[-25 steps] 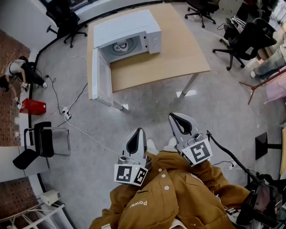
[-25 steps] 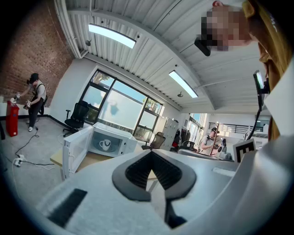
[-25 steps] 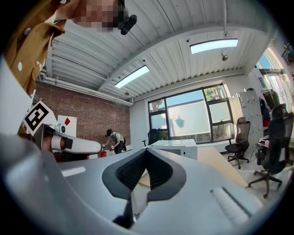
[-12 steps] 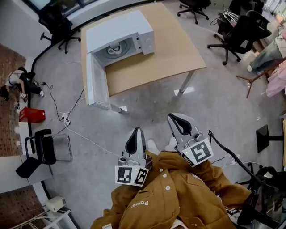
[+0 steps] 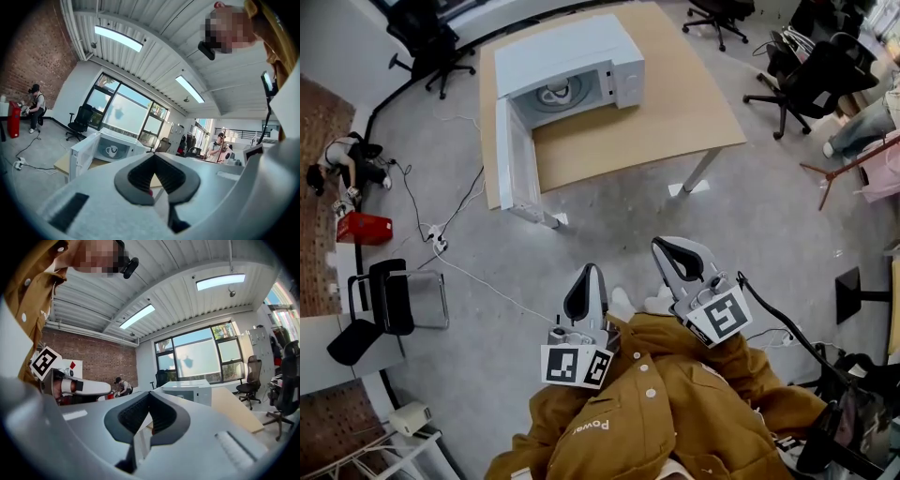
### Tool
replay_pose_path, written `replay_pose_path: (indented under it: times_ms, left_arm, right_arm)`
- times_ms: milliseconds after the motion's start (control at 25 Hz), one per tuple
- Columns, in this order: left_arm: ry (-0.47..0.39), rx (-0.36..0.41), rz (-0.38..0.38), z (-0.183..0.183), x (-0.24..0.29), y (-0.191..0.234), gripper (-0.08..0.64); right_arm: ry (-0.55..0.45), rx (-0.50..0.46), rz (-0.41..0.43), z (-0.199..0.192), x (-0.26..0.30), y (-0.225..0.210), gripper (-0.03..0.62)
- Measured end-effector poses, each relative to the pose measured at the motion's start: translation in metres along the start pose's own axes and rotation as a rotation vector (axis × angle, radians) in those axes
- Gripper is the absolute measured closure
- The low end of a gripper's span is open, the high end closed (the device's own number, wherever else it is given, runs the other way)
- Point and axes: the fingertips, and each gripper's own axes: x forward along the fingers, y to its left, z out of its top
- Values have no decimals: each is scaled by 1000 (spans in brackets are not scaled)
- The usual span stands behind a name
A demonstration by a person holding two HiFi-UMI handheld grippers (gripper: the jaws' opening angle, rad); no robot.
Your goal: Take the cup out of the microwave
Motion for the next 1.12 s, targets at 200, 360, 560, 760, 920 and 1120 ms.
replay_pose_path:
  times_ms: [200,360,560,760,920,1120]
  left_arm:
    - [-1,-17,-23,-5,-9,27,558]
    - [12,-30,-32,-2,-3,38,558]
    - [19,-76,-45,-4,20,51,558]
    - [22,-65,-1,1,67,64,557]
    - [30,-46,43,8,125,79,557]
    - [32,-38,113,12,203,96,557]
  right_arm:
    - [74,-18,7,-25,13,20,586]
    - [74,-9,-1,-25,23,21,586]
    - [74,-2,-20,-29,43,0,586]
    - [76,33,-17,-27,72,-49,586]
    - [77,31,2,-21,109,-98,586]
    - [62,14,82,-15,164,-156,586]
